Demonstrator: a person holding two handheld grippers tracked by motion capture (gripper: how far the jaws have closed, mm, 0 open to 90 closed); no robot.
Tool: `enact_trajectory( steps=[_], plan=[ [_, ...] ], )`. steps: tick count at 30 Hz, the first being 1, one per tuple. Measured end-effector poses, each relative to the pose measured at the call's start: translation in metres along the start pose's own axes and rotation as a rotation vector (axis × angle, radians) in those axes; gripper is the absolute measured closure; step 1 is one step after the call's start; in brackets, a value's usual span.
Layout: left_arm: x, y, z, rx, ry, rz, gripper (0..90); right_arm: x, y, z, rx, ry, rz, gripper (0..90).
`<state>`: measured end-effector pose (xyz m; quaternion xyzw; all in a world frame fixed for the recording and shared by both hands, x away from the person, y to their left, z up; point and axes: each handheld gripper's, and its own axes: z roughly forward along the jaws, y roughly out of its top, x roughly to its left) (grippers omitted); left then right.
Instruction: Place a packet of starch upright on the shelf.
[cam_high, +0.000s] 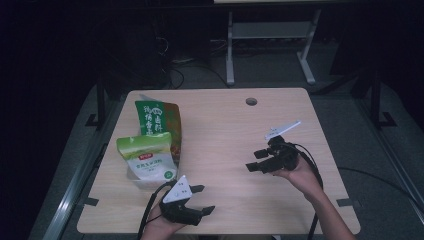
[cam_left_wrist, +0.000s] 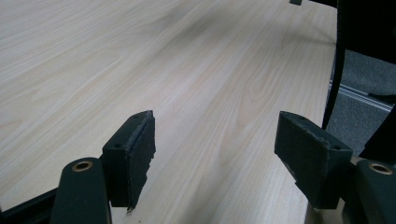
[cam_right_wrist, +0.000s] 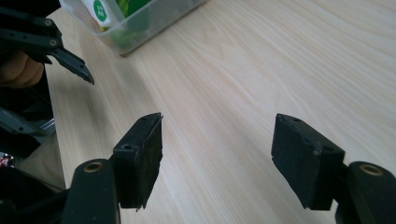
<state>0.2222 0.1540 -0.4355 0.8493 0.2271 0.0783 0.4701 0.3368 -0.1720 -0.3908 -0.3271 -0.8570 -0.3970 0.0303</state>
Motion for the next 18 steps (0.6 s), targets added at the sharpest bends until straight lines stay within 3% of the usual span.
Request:
enact_trajectory(
  steps=[18],
  plan=[
    [-0.001,0.000,0.002,-0.003,-0.001,-0.007,28.3,-0.003,-0.048,-0.008,0.001,-0.012,0.050,31.5]
  ],
)
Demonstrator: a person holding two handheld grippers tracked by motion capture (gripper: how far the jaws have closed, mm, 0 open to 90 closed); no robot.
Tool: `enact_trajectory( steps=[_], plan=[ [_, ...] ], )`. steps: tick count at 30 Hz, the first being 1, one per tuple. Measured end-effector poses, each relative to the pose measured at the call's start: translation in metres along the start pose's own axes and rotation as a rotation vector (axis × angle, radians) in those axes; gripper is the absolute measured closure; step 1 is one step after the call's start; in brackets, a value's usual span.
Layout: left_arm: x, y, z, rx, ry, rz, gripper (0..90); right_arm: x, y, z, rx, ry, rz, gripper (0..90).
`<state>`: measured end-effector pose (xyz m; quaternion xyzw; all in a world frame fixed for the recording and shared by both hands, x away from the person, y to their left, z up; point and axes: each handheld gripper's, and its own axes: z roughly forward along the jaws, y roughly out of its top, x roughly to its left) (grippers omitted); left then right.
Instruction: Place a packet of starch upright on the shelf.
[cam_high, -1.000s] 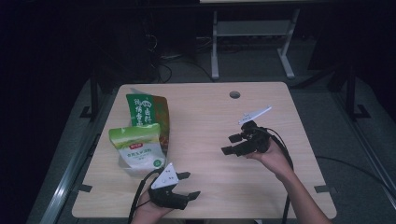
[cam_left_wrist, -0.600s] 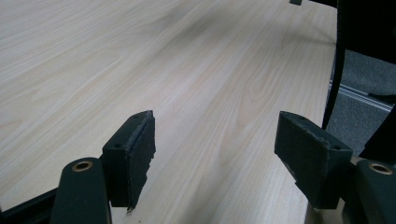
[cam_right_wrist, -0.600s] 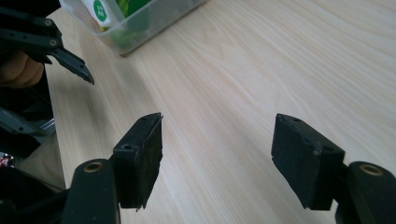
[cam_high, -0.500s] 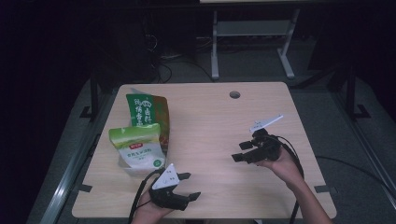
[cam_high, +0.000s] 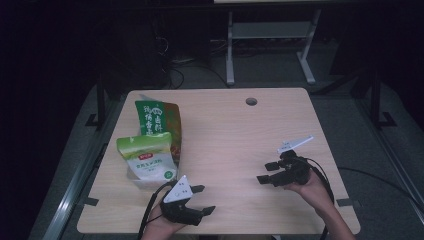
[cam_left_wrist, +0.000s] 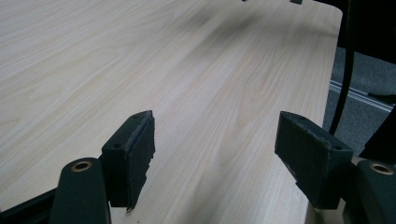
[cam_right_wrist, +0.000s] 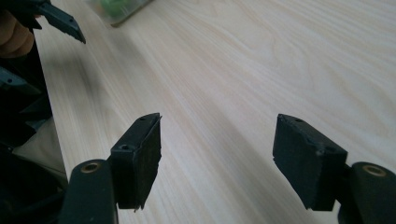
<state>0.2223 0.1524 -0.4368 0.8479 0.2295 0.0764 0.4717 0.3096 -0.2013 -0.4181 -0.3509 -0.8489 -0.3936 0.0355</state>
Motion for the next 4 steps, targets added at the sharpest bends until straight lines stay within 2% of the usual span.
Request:
enact_trajectory(
  steps=[4],
  plan=[
    [-0.0012,0.0006,0.0006,0.003,-0.002,0.008,28.2,0.0034,-0.0105,-0.0015,-0.013,-0.001,0.015,30.4]
  ],
)
